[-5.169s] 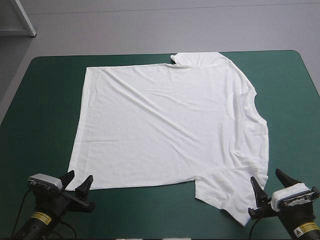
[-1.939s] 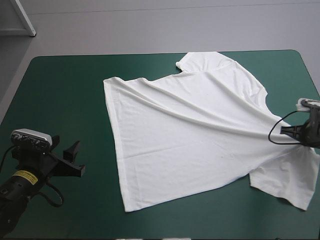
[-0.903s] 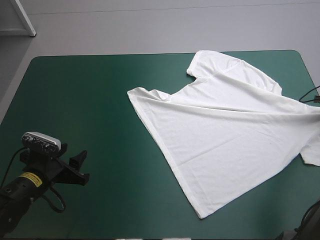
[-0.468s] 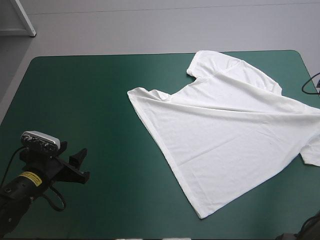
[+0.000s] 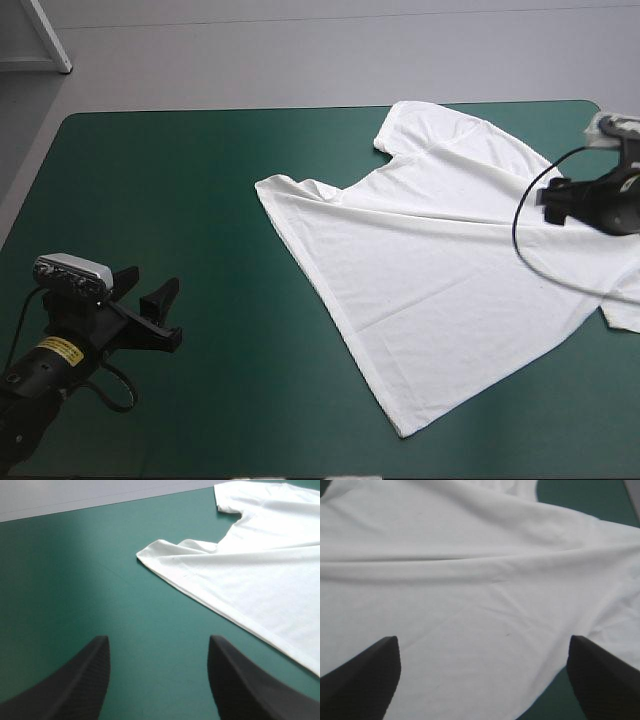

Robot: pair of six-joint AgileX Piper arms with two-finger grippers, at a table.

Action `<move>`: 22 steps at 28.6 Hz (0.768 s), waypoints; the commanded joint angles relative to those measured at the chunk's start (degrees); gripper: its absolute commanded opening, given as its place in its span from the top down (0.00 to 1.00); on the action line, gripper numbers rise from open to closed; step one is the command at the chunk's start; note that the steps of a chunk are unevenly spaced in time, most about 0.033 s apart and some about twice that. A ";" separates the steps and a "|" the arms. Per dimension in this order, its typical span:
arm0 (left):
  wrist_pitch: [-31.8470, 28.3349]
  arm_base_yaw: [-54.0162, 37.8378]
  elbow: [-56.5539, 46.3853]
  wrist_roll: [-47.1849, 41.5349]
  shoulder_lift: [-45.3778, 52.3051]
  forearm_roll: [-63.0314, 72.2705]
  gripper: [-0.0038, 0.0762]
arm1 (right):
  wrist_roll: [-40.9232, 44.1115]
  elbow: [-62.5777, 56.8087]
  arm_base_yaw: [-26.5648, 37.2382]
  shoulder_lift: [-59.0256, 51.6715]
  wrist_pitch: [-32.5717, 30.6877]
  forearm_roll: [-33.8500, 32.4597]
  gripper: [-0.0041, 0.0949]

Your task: Fold the cloth

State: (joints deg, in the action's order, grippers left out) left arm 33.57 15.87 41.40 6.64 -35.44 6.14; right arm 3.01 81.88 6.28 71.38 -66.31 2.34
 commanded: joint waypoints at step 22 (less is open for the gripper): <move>0.82 0.18 31.30 4.12 -40.87 2.31 0.42 | 7.40 -27.77 -32.31 -23.86 1.91 4.67 0.17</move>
State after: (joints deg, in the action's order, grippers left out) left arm 36.14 15.87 65.88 10.43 -70.53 7.44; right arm 10.15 54.59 -23.62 47.48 -67.13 5.79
